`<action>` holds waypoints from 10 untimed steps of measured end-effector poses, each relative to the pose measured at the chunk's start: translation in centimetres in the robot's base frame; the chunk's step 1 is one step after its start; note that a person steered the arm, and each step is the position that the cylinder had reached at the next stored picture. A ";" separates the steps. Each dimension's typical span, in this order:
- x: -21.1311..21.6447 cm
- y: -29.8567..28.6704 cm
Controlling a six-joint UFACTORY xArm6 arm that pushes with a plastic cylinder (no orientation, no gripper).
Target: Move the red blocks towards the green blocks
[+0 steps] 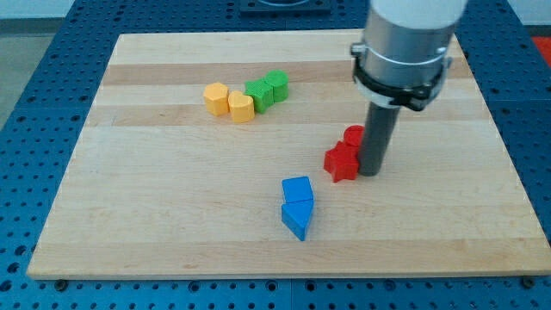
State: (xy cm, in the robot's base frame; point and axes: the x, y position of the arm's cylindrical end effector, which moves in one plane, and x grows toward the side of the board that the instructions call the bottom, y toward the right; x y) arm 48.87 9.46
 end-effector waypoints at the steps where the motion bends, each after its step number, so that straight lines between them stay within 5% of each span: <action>1: 0.0 -0.7; 8: 3.8 -3.4; 10: 1.9 -7.1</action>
State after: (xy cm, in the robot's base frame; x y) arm 50.80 2.38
